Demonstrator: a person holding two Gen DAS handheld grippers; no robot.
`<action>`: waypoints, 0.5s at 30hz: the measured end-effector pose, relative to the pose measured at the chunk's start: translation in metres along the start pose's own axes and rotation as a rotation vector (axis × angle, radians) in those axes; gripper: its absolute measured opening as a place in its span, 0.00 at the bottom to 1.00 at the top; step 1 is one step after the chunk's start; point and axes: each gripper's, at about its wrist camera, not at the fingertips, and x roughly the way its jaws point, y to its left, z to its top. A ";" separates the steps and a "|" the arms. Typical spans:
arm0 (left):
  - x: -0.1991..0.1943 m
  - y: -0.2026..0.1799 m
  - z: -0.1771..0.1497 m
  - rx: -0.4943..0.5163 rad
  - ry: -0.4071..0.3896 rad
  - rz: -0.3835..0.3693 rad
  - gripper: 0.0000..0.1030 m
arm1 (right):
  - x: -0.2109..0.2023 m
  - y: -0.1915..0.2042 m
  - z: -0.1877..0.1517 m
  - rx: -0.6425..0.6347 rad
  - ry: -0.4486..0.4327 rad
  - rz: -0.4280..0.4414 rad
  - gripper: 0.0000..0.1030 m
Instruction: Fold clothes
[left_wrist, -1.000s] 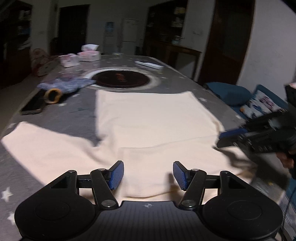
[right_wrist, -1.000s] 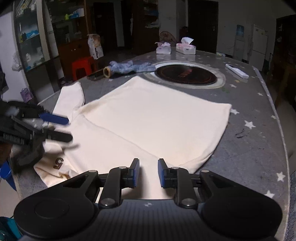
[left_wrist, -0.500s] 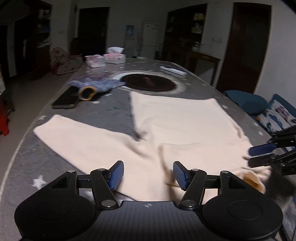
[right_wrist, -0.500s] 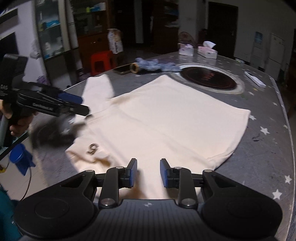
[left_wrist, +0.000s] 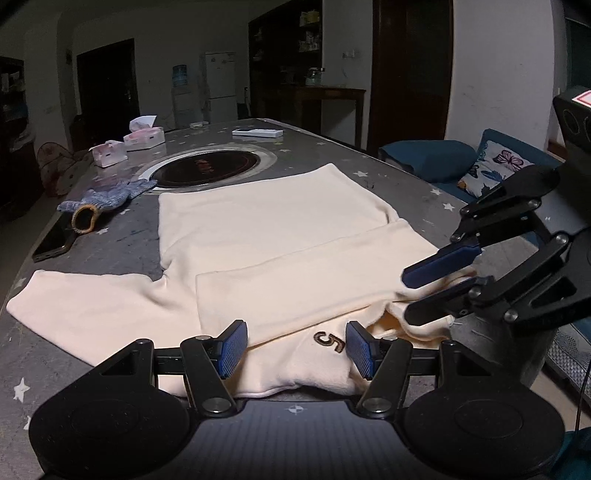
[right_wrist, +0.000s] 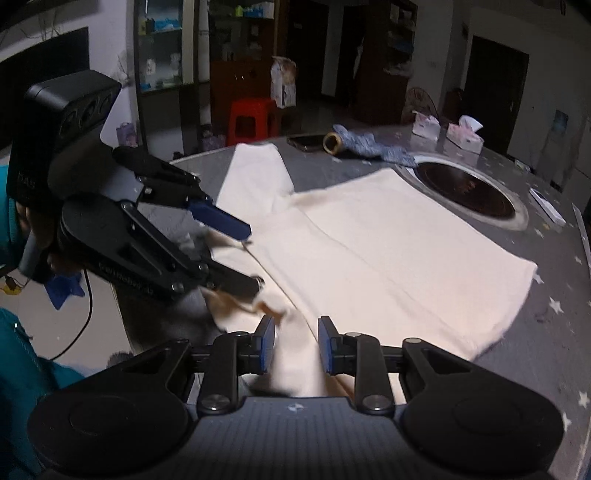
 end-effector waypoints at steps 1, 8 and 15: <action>-0.001 0.002 0.001 -0.006 -0.003 0.005 0.60 | 0.004 0.002 0.000 -0.006 0.002 0.004 0.23; -0.009 0.023 0.004 -0.048 -0.028 0.073 0.60 | 0.024 0.014 -0.006 -0.051 0.037 0.041 0.09; -0.014 0.068 0.005 -0.164 -0.028 0.187 0.61 | 0.014 0.009 0.010 -0.045 -0.008 0.060 0.10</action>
